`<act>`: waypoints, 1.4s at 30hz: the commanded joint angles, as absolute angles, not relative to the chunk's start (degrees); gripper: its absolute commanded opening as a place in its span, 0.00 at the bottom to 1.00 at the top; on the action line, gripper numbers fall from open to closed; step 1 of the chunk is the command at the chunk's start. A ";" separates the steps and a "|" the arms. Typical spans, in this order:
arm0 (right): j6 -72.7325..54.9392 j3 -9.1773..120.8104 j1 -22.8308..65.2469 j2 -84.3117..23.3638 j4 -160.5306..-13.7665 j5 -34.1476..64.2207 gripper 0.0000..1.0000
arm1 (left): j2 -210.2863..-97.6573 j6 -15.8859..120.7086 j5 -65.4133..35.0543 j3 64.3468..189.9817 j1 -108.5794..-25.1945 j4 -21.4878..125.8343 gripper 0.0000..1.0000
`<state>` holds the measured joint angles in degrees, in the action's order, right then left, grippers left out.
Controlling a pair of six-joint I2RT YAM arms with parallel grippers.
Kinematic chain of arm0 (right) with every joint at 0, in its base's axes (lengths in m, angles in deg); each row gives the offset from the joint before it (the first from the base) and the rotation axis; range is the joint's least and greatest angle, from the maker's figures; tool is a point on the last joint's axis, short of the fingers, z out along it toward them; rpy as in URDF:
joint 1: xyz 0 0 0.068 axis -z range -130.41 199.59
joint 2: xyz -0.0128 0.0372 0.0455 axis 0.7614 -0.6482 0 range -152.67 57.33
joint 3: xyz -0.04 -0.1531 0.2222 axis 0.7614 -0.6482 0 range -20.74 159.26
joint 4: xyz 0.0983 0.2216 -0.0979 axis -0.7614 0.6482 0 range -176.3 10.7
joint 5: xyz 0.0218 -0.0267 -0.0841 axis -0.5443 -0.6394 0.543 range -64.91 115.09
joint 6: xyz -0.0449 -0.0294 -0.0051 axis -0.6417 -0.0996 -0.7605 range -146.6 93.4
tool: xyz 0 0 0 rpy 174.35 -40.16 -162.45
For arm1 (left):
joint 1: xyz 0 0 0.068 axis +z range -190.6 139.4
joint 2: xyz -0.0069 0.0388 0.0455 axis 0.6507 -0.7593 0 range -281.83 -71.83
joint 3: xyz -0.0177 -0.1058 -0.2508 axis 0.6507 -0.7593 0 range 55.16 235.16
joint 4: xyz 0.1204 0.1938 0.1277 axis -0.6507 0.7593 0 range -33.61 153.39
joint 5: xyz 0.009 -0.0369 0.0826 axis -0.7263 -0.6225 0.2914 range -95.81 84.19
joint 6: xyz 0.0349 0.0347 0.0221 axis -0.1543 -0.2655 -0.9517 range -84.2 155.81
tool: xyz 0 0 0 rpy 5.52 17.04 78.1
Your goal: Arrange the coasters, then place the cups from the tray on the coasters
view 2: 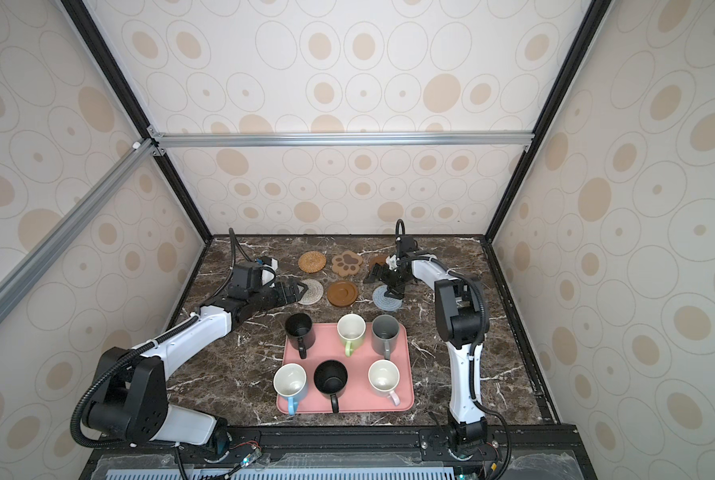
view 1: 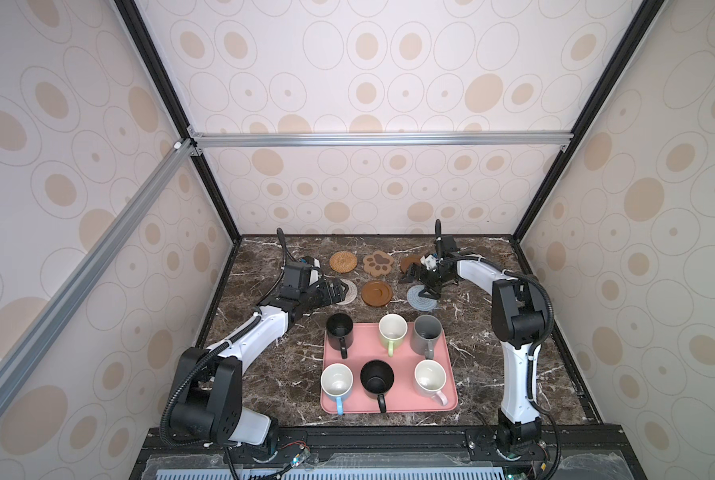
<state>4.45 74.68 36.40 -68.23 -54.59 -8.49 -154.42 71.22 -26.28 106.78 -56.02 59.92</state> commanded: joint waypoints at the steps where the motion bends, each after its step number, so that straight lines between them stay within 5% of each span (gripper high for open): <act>1: 5.62 75.20 35.81 -71.34 -53.09 -8.13 1.00 | -152.95 72.10 -26.09 106.86 -55.64 59.11 1.00; 22: 6.47 77.12 35.70 -71.73 -53.78 -9.10 1.00 | -152.65 72.46 -25.85 106.89 -55.66 59.12 1.00; 42: 0.83 80.88 35.92 -59.30 -47.29 -5.49 1.00 | -152.16 71.75 -25.75 108.56 -55.64 59.89 1.00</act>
